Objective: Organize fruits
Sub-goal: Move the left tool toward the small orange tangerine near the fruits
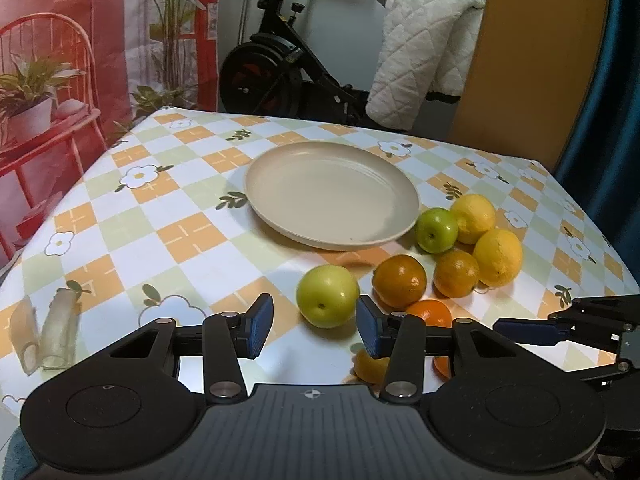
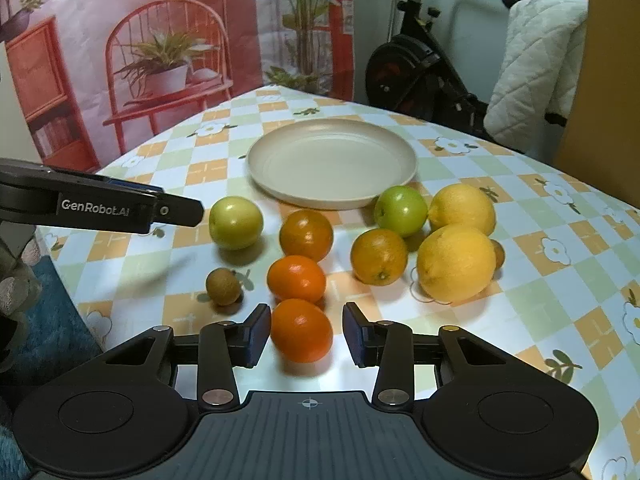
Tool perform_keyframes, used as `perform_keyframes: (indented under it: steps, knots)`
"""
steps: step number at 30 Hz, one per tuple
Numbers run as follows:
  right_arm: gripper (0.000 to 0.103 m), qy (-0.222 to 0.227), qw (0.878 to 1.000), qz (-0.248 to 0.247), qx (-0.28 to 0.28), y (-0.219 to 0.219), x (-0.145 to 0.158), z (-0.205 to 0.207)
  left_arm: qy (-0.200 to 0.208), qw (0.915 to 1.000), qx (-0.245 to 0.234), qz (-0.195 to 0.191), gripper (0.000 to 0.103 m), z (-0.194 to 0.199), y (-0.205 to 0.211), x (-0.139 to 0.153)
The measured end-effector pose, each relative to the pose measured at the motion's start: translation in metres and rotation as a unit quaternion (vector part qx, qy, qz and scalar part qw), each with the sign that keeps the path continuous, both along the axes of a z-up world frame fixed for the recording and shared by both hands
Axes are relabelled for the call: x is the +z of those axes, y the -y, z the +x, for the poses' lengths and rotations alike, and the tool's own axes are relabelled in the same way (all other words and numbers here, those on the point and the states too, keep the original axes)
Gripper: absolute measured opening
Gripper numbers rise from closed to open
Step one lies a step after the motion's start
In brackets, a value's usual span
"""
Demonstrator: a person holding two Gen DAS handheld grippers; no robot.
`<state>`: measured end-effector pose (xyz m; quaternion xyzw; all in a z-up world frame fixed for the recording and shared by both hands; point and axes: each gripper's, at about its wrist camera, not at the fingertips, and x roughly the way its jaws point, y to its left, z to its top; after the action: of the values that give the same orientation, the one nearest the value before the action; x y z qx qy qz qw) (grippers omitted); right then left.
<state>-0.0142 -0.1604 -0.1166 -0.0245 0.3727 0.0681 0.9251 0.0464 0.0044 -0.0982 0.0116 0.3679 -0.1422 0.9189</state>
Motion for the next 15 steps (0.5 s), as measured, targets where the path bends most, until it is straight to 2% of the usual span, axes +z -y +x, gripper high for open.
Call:
perform_keyframes:
  steps: [8, 15]
  knots:
    - [0.037, -0.024, 1.000, 0.003, 0.003, 0.005, -0.003, -0.003, -0.015, 0.9990, -0.036, -0.023, 0.048, -0.002, 0.006, -0.002]
    - [0.031, -0.038, 0.999, 0.005, 0.009, 0.006, -0.009, -0.002, -0.042, 0.9926, -0.101, -0.054, 0.048, -0.005, 0.025, -0.009]
